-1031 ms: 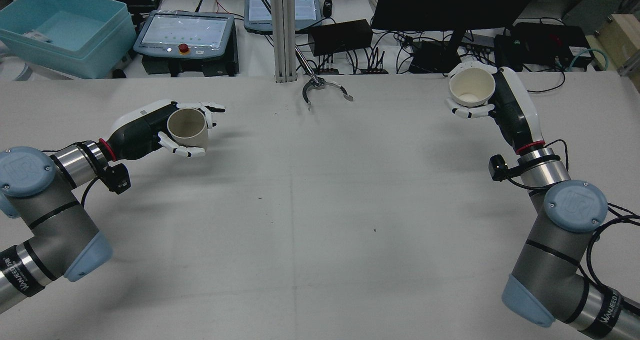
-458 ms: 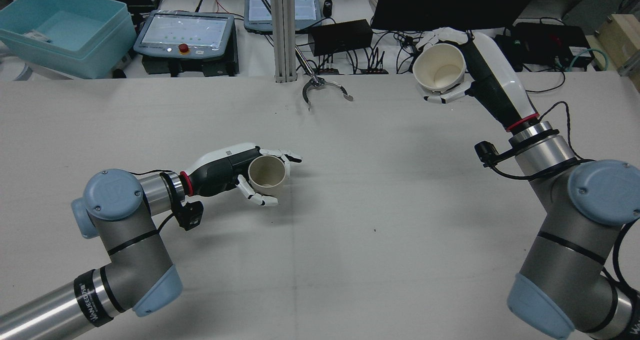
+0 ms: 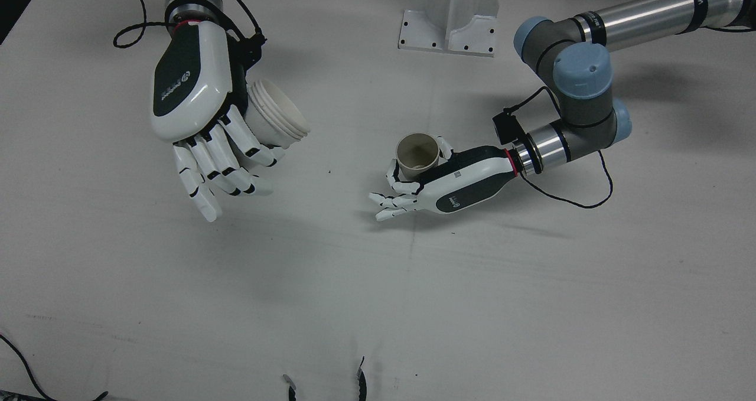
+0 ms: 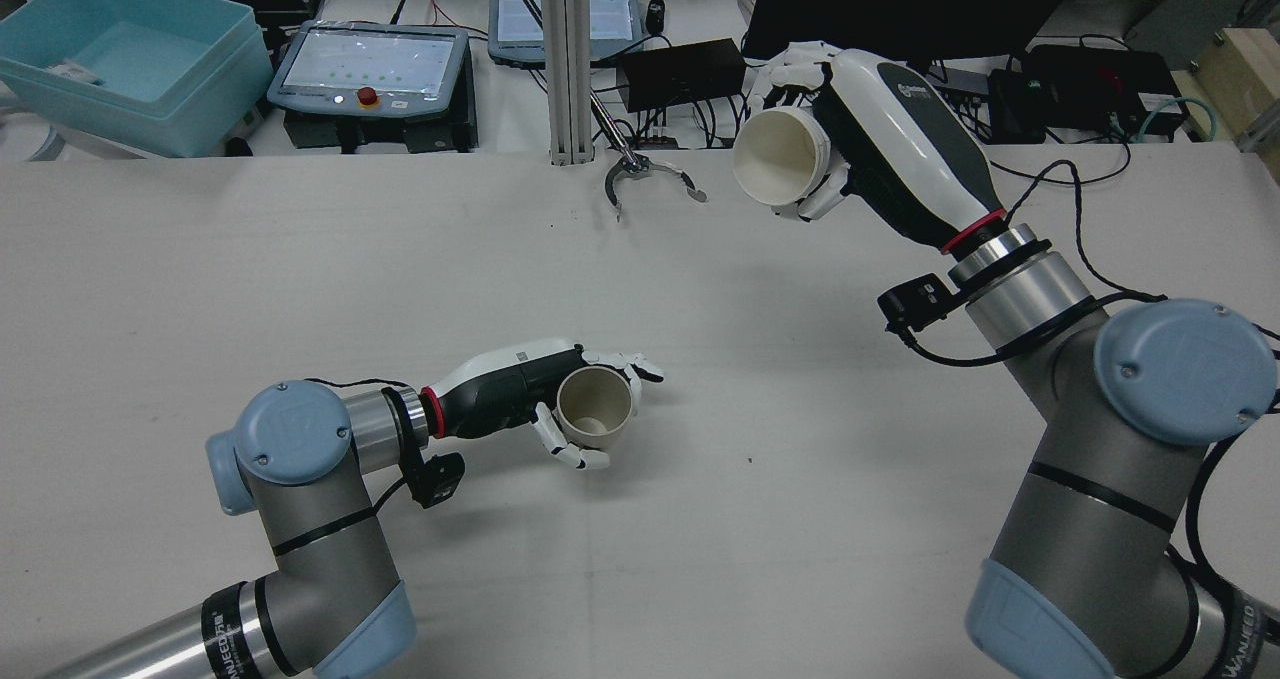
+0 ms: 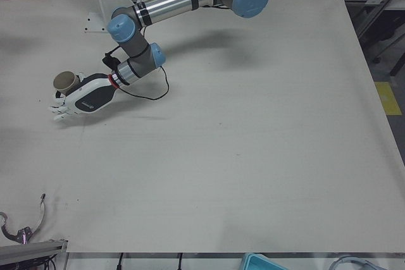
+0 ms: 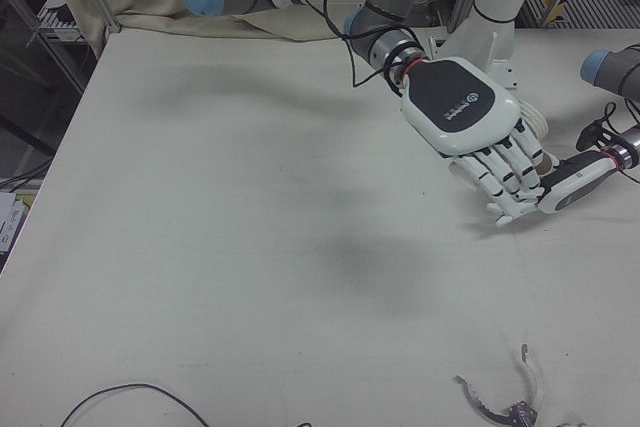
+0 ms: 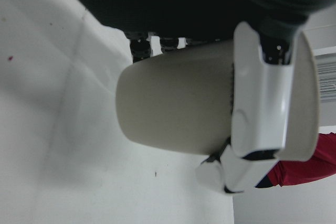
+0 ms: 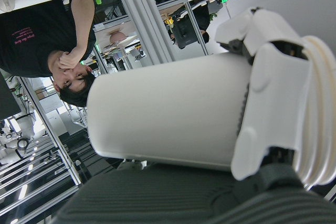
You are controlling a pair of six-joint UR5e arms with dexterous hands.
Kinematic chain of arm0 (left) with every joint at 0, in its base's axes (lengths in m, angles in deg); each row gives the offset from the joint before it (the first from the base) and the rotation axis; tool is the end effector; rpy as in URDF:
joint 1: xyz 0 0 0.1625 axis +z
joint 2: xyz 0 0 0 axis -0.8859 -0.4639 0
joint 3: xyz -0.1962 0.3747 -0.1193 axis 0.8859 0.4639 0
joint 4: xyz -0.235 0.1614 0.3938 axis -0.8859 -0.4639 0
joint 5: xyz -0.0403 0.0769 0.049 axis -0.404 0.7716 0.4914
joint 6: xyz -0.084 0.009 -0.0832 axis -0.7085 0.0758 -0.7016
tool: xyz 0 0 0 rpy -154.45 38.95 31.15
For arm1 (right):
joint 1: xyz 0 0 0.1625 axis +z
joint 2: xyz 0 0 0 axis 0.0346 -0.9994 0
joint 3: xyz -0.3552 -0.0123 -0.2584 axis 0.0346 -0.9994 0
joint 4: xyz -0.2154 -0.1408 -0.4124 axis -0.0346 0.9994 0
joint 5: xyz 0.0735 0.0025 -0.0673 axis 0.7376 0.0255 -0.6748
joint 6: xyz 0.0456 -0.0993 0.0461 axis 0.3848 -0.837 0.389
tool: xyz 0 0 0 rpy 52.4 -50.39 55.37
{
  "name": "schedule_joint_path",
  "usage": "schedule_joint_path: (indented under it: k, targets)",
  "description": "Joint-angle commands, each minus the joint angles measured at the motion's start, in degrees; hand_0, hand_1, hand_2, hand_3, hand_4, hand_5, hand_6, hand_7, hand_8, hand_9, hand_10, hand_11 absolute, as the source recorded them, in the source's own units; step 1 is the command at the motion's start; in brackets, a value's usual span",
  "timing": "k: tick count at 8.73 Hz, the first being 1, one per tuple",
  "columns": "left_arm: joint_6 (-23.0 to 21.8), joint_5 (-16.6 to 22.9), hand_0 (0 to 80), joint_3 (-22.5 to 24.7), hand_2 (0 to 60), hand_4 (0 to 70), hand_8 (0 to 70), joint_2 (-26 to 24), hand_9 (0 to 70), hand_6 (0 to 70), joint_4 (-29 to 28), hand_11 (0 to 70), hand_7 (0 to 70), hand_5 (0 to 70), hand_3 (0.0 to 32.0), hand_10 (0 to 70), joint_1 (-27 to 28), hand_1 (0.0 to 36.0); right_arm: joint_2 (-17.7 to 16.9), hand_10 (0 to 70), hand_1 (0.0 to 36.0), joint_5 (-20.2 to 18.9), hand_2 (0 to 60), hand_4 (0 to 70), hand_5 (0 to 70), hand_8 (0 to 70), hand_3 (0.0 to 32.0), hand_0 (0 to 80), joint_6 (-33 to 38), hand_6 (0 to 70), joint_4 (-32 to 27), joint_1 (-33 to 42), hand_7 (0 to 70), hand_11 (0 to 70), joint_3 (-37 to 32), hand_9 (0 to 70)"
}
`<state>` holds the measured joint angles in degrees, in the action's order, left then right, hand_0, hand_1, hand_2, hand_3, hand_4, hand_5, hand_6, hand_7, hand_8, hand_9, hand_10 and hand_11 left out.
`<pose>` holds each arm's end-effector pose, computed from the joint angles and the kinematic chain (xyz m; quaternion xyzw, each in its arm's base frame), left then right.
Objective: Pour water
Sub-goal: 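Tilt the white cup over the beige cup's mouth with the right hand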
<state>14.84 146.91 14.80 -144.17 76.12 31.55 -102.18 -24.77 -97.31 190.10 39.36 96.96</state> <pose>0.6196 -0.5170 0.2770 -0.2220 0.8000 -0.3788 0.4089 -0.2976 -0.5265 0.2053 0.3834 -0.7587 0.4178 0.3206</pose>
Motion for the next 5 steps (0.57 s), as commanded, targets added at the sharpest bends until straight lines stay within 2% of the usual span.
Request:
schedule_joint_path:
  k: [1, 3, 5]
  targets:
    - [0.2, 0.0, 63.2, -0.1, 60.0, 39.6, 3.5, -1.0, 5.6, 8.9, 0.2, 19.7, 23.7, 70.0, 0.0, 11.1, 0.0, 36.0, 5.1, 10.6, 36.0, -2.3, 60.0, 30.5, 70.0, 32.3, 0.0, 66.6, -13.3, 34.0, 4.8, -10.1, 37.2, 19.2, -0.7, 43.5]
    - [0.2, 0.0, 63.0, -0.1, 60.0, 39.5, 3.5, -1.0, 5.6, 8.7, 0.2, 19.5, 23.6, 70.0, 0.0, 11.0, -0.3, 36.0, 5.2, 10.2, 36.0, -3.7, 60.0, 29.9, 70.0, 31.9, 0.0, 68.1, -13.7, 33.3, 7.1, -12.6, 36.1, 18.6, -2.4, 43.0]
    - [0.1, 0.0, 63.6, -0.1, 60.0, 39.7, 3.6, -1.6, 5.8, 9.0, 0.2, 19.6, 24.3, 70.0, 0.0, 11.0, -0.4, 36.0, 4.9, 10.2, 36.0, -3.8, 60.0, 29.2, 70.0, 31.6, 0.0, 64.5, -13.7, 32.1, 8.1, -12.3, 34.6, 18.4, -2.1, 42.7]
